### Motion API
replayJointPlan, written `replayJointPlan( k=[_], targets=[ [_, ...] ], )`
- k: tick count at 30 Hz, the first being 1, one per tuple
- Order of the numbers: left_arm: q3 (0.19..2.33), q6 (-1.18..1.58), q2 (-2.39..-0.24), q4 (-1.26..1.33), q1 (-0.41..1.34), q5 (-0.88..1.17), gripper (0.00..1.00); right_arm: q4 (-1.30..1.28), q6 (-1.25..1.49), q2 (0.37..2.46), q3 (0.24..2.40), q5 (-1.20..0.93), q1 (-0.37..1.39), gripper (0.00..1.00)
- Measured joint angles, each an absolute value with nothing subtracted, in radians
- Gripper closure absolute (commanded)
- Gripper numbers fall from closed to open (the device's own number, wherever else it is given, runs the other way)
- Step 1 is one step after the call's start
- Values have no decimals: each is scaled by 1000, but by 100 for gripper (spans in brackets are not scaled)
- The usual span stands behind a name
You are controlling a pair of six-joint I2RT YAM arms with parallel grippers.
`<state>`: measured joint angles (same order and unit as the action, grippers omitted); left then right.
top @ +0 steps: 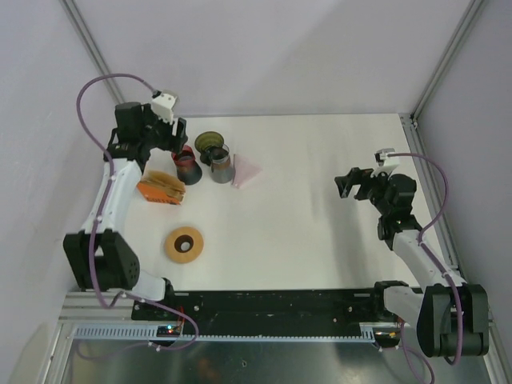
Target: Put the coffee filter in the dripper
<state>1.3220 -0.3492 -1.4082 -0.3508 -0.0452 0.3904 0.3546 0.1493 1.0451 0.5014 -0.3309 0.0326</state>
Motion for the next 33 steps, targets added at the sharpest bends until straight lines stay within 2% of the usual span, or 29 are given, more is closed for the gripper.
replayJointPlan(
  k=[4, 14, 22, 29, 31, 33],
  targets=[
    [1403, -350, -1543, -421, -35, 308, 32, 340, 149, 1065, 501, -332, 34, 1],
    [1534, -384, -1746, -537, -30, 184, 35, 308, 135, 1089, 502, -324, 38, 1],
    [1621, -385, -1881, -556, -40, 177, 55, 307, 134, 1105, 502, -322, 39, 1],
    [1631, -386, -1929, -572, -41, 181, 61, 304, 130, 1104, 502, -318, 39, 1],
    [1631, -387, -1929, -572, -41, 184, 69, 304, 130, 1104, 501, -318, 39, 1],
    [1631, -392, -1929, -572, -41, 185, 85, 304, 130, 1104, 502, -317, 39, 1]
  ],
)
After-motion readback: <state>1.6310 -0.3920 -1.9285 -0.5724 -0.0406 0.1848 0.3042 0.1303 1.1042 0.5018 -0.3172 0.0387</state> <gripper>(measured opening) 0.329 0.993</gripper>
